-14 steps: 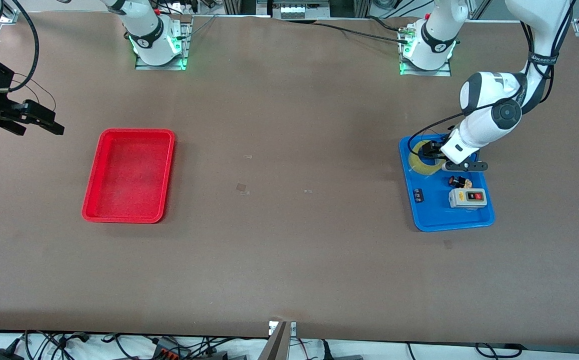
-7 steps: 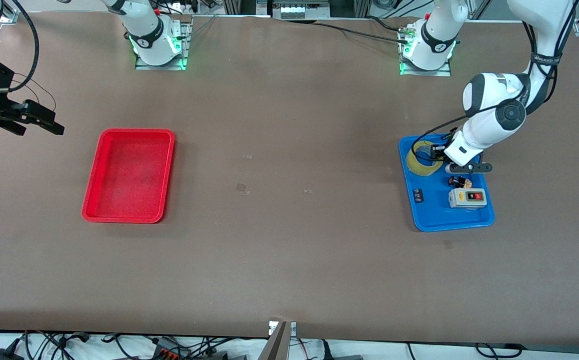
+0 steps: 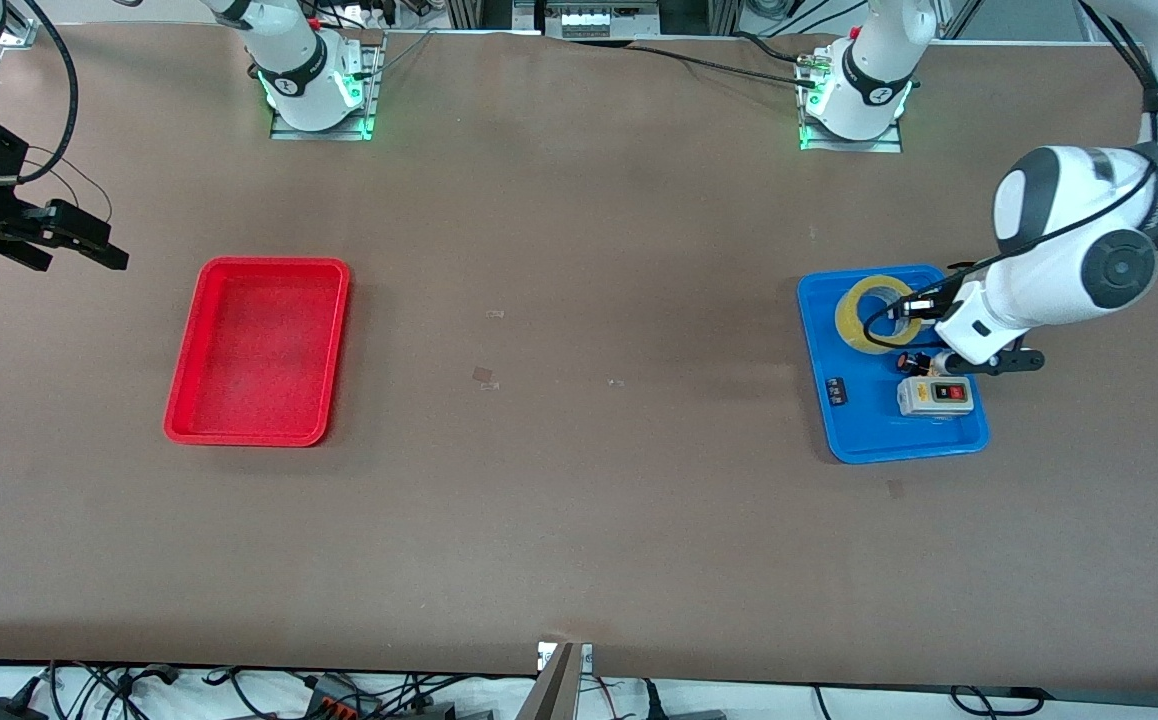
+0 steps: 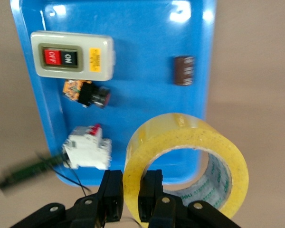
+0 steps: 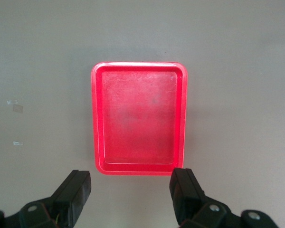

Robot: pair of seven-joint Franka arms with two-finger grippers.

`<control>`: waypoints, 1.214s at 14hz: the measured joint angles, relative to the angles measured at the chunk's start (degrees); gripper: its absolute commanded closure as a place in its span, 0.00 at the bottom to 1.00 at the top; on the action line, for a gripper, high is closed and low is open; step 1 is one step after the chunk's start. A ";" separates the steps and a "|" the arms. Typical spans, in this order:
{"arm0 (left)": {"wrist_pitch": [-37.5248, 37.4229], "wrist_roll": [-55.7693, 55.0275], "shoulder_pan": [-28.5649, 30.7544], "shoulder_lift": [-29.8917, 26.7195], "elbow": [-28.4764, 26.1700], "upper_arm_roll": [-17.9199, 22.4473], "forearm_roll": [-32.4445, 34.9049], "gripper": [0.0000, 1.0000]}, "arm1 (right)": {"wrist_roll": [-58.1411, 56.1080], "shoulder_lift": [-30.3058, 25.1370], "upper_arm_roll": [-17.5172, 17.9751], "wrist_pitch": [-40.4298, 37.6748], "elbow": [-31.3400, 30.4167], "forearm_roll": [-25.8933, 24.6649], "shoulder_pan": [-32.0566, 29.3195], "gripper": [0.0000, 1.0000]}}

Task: Place and move tape with both arms
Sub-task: 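Close the left gripper on the tape roll's rim, then carry the tape roll with the left gripper to the table middle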

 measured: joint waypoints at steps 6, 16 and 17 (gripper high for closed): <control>0.05 -28.84 -19.81 9.83 9.48 -0.81 -9.31 1.00 | 0.00 0.01 0.00 -0.01 0.01 0.00 0.00 0.00; 16.86 -52.01 -38.23 30.29 25.26 -0.92 -13.25 0.37 | 0.00 0.47 -0.01 0.37 0.01 -0.01 -0.02 0.00; 17.48 -52.05 -38.18 31.16 25.49 -0.84 -13.25 0.00 | 0.00 0.50 -0.01 0.61 0.01 -0.01 -0.02 0.00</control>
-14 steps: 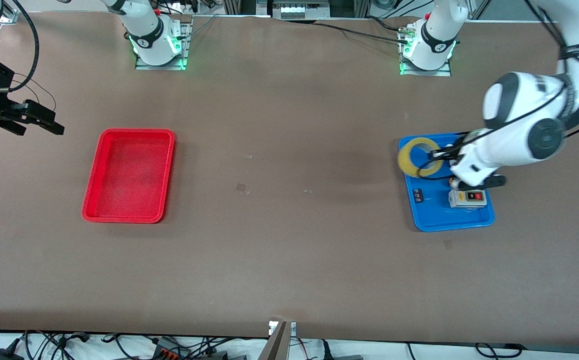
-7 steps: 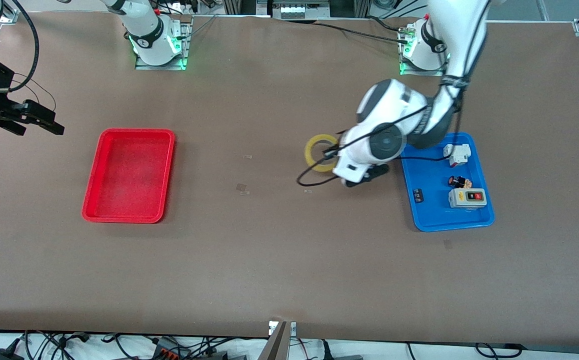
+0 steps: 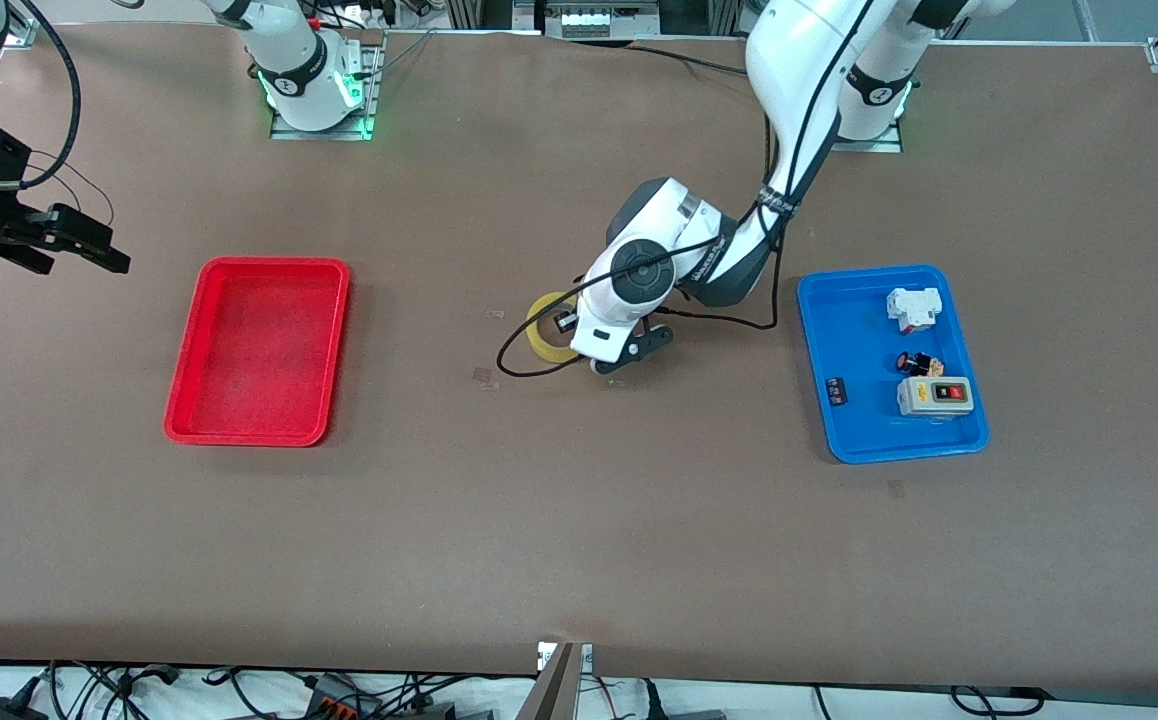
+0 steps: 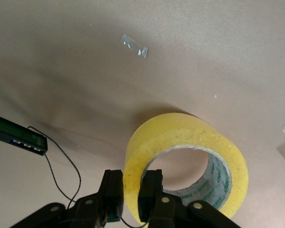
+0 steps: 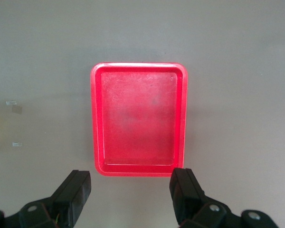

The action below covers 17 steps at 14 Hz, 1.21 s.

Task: Place and move tape with both arms
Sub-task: 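Carry the tape roll with the left gripper to the table middle, then release the tape with the left gripper while the right gripper reaches toward it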

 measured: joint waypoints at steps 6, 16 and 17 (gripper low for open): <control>-4.08 -0.04 1.00 -3.03 3.35 2.48 0.00 0.00 | 0.00 0.08 -0.01 1.71 0.00 0.00 -0.03 0.00; -27.60 5.59 11.35 -21.40 3.74 13.24 4.38 0.00 | 0.01 5.17 0.28 1.97 -0.08 0.74 5.01 0.00; -29.46 8.42 13.35 -21.94 3.73 13.29 4.46 0.00 | 0.05 6.92 0.36 2.25 -0.11 0.75 6.86 0.00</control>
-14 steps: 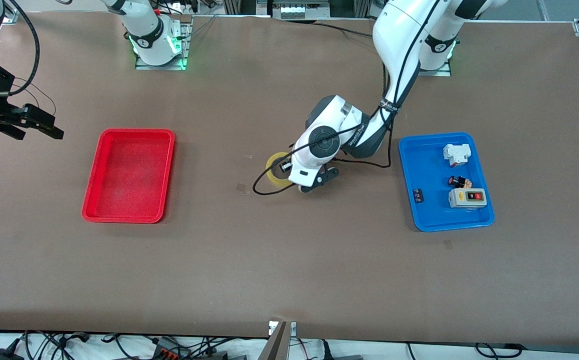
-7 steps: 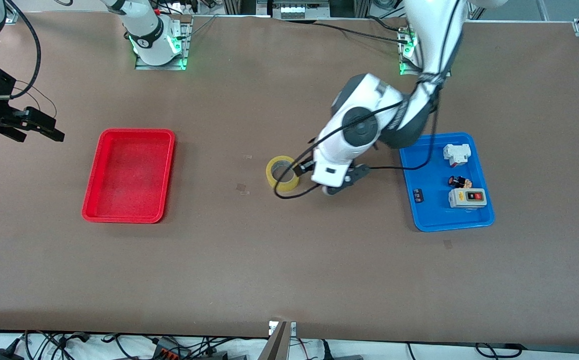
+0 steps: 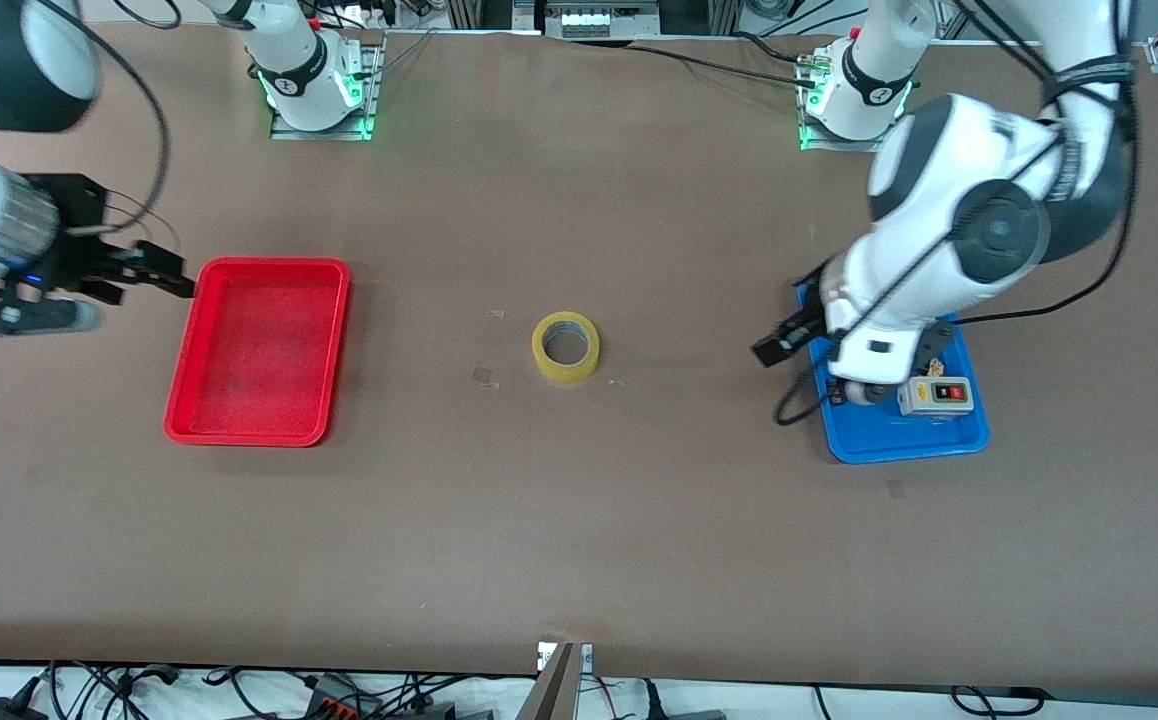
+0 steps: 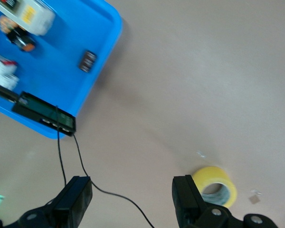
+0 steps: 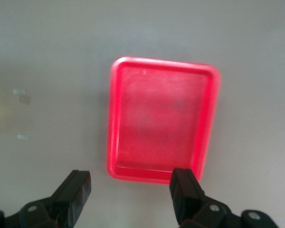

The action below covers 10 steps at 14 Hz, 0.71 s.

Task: Place and move tape with both arms
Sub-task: 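Release the tape with the left gripper while the right gripper reaches toward it, then grasp the tape roll with the right gripper while the left gripper withdraws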

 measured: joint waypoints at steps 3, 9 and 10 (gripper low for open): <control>-5.19 9.29 5.94 -1.76 -0.09 -0.07 1.50 0.00 | 0.00 5.96 0.70 2.31 0.26 1.71 4.87 0.00; -11.51 32.48 22.81 -8.50 -0.47 -7.10 2.68 0.00 | 4.75 14.54 1.54 10.23 2.25 5.28 17.87 0.00; -12.14 36.31 24.59 -9.91 -0.88 -8.03 4.09 0.00 | 7.29 16.69 1.56 11.31 3.39 5.65 19.50 0.00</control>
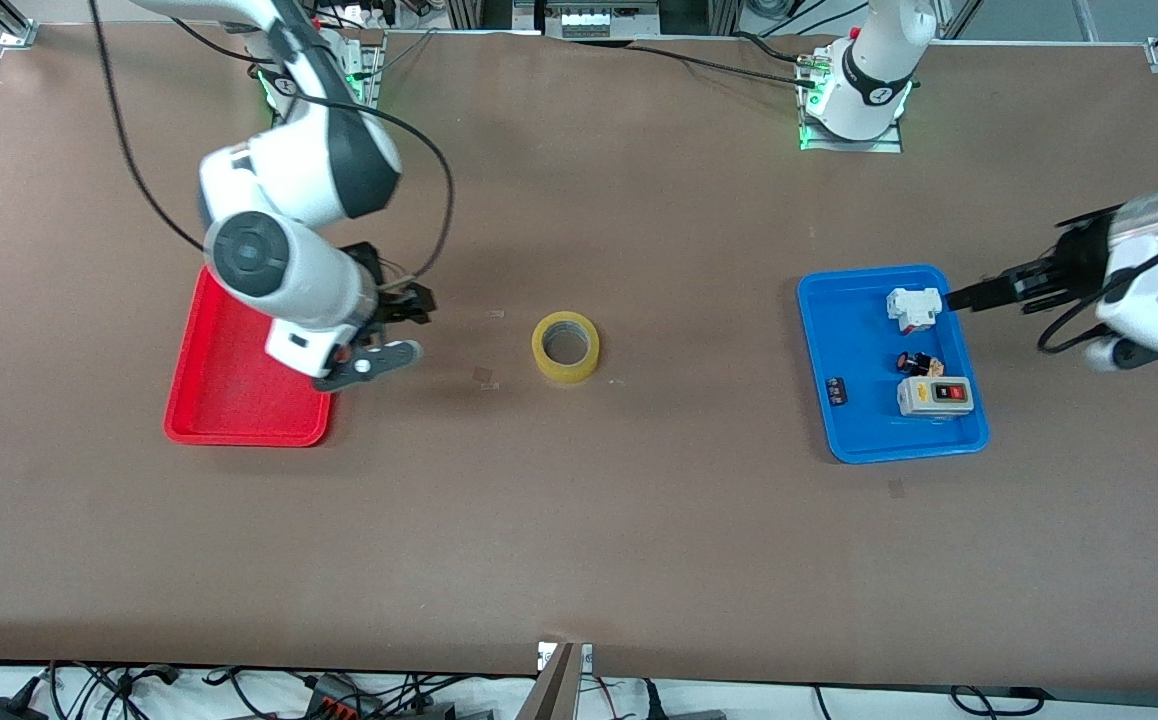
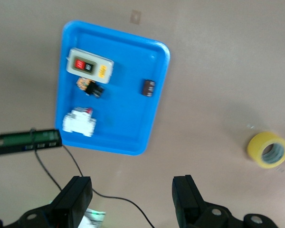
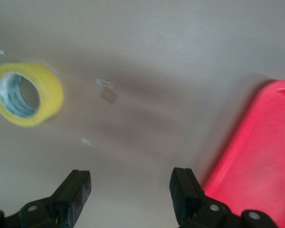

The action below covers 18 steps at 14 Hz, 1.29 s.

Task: Place and move tape with both arms
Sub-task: 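Grasp the tape roll with the right gripper while the left gripper withdraws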

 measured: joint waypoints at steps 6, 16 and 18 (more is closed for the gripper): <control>1.90 23.19 6.39 -5.79 -1.48 -3.46 6.64 0.00 | 19.44 9.49 0.08 8.69 3.14 0.08 10.15 0.00; 4.42 24.23 -3.17 -10.20 -4.71 5.51 8.57 0.00 | 25.63 15.94 0.02 17.15 3.52 0.09 12.64 0.00; 4.31 24.24 -3.36 -10.24 -4.75 5.42 8.57 0.00 | 25.63 16.52 0.00 17.23 3.54 0.09 12.64 0.00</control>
